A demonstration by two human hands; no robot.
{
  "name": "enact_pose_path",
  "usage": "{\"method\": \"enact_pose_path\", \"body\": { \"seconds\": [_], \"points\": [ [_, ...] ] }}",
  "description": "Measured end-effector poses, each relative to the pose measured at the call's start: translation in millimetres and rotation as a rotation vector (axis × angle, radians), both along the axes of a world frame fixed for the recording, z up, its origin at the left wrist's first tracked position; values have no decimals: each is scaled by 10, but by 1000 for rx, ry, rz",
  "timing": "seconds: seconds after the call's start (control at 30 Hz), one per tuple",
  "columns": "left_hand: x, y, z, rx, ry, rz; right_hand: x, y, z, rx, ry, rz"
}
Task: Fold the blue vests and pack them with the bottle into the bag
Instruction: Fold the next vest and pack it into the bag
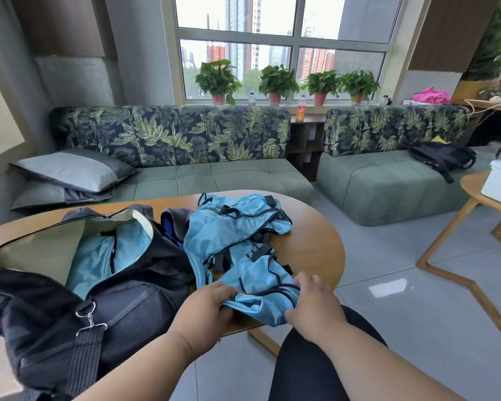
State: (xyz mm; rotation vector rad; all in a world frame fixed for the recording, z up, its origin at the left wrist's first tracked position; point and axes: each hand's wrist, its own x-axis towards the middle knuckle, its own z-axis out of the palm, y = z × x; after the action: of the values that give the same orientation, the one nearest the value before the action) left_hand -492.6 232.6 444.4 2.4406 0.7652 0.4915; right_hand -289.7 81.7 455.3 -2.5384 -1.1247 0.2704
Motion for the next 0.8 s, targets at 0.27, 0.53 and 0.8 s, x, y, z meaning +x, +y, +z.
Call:
{"method": "enact_pose_path", "body": {
  "seconds": [0.27,0.53,0.8],
  "points": [
    [25,-15,115,-109,-131,34,-27,88,-12,-170,-8,138],
    [-3,69,155,-205,-199,74,90,114,-74,45,29,-9],
    [-34,67,141,-159,-168,26,350,250,34,358,230,-163]
  ]
}}
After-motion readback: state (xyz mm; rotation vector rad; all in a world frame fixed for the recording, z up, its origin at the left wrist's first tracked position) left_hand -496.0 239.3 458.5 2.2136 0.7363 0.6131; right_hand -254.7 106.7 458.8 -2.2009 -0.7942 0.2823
